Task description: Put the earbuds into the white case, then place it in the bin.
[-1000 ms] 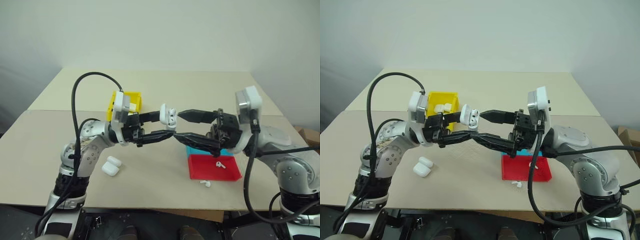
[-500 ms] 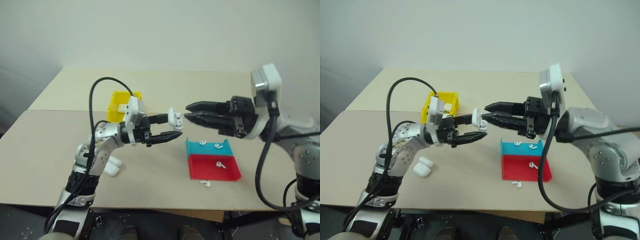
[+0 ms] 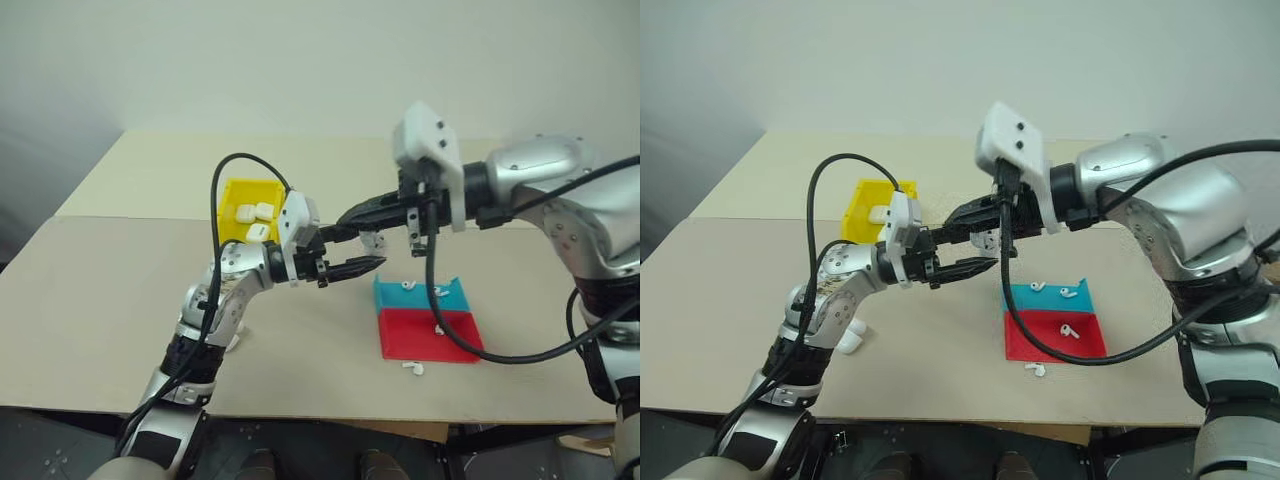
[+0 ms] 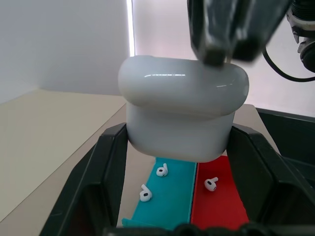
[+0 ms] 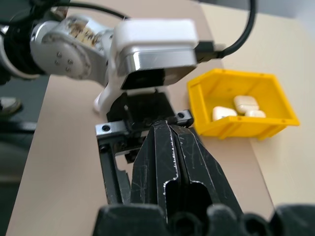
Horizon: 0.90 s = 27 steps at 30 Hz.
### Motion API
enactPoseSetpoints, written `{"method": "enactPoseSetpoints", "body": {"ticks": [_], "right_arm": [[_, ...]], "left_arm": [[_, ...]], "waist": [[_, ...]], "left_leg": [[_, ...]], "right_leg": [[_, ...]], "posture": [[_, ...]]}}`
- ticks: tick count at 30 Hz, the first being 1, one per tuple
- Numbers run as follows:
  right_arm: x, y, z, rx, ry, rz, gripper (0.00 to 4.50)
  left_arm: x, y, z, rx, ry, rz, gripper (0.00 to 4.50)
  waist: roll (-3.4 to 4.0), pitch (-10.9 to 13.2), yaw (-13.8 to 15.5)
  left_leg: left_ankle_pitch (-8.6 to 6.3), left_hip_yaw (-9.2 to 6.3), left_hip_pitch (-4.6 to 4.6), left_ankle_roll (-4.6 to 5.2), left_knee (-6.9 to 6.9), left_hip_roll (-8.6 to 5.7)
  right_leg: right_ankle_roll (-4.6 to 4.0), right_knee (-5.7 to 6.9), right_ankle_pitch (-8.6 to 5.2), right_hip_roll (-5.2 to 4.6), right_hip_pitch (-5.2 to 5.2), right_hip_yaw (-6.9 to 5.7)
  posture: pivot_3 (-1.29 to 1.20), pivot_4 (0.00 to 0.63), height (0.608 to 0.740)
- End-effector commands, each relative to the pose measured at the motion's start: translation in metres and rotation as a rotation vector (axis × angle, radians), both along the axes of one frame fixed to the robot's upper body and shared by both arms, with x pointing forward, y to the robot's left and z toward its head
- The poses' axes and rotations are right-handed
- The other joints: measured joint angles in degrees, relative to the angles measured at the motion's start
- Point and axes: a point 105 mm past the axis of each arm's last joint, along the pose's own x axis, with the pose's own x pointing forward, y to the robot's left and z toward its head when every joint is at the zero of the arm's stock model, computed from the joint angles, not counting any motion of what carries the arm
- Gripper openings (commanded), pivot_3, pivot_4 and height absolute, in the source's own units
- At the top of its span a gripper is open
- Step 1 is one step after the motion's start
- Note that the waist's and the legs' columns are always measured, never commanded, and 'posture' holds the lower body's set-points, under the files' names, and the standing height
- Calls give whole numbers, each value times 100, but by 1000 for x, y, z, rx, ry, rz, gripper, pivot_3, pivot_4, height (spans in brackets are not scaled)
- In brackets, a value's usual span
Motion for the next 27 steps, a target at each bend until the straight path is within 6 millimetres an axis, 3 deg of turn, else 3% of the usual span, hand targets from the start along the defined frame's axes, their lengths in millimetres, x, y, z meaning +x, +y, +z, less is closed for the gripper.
{"method": "enactPoseSetpoints", "body": {"ticks": [1,10,15,18,22,27], "right_arm": [[4,-6,-1,-85,-80,-4,24],[11,-28,20,58,-63,-87,24],[10,-38,40,277,-69,-128,24],[11,-51,40,371,-89,-189,24],[14,-60,18,427,-88,-293,24],[12,-54,-7,400,-108,-358,24]], "left_arm": [[-5,5,18,-39,-72,11,2762],[-8,24,21,-80,-75,83,2762],[1,36,30,-120,-89,202,2762],[25,52,40,-162,-104,436,2762],[65,84,50,-204,-135,858,2762],[102,115,42,-193,-98,1216,2762]], "waist": [[1,1,4],[2,1,3],[2,1,1],[2,1,23],[1,1,59],[2,1,62]], "left_leg": [[0,0,0,0,2,0],[0,-2,1,0,9,0],[0,-2,3,0,11,0],[0,-4,5,0,13,0],[0,-9,4,0,17,-5],[0,-9,2,0,17,-7]], "right_leg": [[0,1,0,0,1,0],[0,7,0,0,2,-3],[0,10,0,0,6,-2],[0,11,1,0,10,-2],[3,7,3,-3,17,-5],[4,10,4,-4,11,-3]], "posture": [[0,150,740],[0,150,740],[0,150,740],[0,150,740],[0,150,740],[0,150,740]]}}
